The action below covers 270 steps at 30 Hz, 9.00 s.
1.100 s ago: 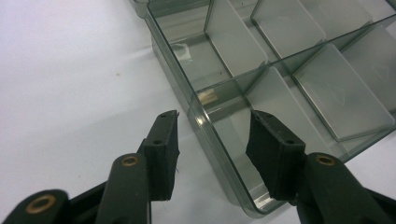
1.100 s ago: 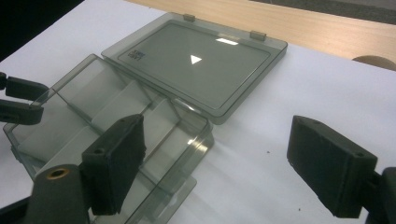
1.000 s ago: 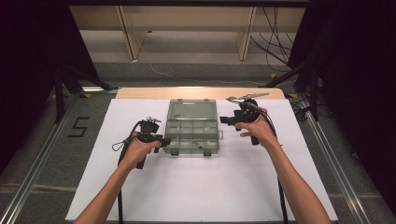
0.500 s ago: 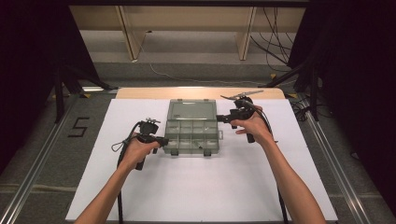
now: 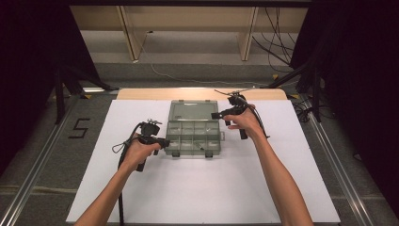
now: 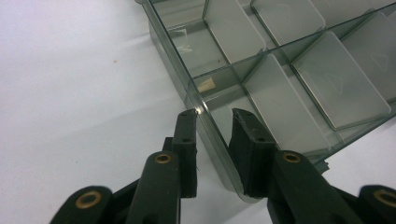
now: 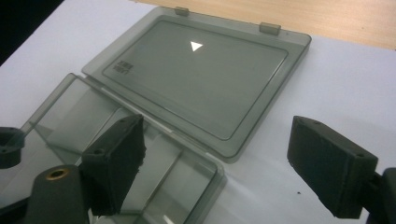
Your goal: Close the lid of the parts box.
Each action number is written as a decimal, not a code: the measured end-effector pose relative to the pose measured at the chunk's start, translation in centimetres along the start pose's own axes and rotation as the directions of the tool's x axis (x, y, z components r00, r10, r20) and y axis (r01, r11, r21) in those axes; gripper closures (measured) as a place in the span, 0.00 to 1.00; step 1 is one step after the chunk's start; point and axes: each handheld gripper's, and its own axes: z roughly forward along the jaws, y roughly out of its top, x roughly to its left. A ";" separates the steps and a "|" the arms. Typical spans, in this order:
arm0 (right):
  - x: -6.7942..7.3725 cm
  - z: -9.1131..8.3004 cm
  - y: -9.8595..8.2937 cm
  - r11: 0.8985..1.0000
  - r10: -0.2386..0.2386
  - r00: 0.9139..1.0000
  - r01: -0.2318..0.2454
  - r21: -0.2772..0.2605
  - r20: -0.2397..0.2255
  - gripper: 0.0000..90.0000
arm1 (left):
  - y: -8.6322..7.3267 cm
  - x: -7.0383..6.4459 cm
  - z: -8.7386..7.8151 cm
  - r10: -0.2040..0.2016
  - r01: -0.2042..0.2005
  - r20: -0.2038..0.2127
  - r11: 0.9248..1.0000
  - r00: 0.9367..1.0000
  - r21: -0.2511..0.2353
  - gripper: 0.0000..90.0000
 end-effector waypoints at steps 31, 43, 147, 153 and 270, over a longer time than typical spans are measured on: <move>-0.5 3.7 1.2 0.994 0.083 0.996 -0.085 0.073 0.038 0.31 | -0.1 0.2 0.0 0.002 -0.002 0.016 1.000 1.000 -0.010 0.78; -0.4 4.2 0.9 0.993 0.087 0.995 -0.090 0.081 0.038 0.32 | -0.1 0.2 0.0 0.011 -0.011 0.013 1.000 1.000 -0.012 0.78; -0.5 1.5 -3.1 0.950 -0.128 0.989 0.145 -0.275 0.078 0.93 | -0.3 0.0 0.1 0.093 -0.094 -0.018 0.994 0.996 -0.057 0.76; -0.4 1.5 -3.5 0.939 -0.151 0.984 0.172 -0.298 0.091 0.93 | -0.3 0.0 0.1 0.099 -0.100 -0.017 0.993 0.995 -0.065 0.75; 5.8 -8.7 -2.7 0.886 -0.180 0.983 0.172 -0.431 0.023 0.21 | 12.6 -1.3 -3.8 0.185 -0.206 -0.105 0.946 0.977 -0.250 0.99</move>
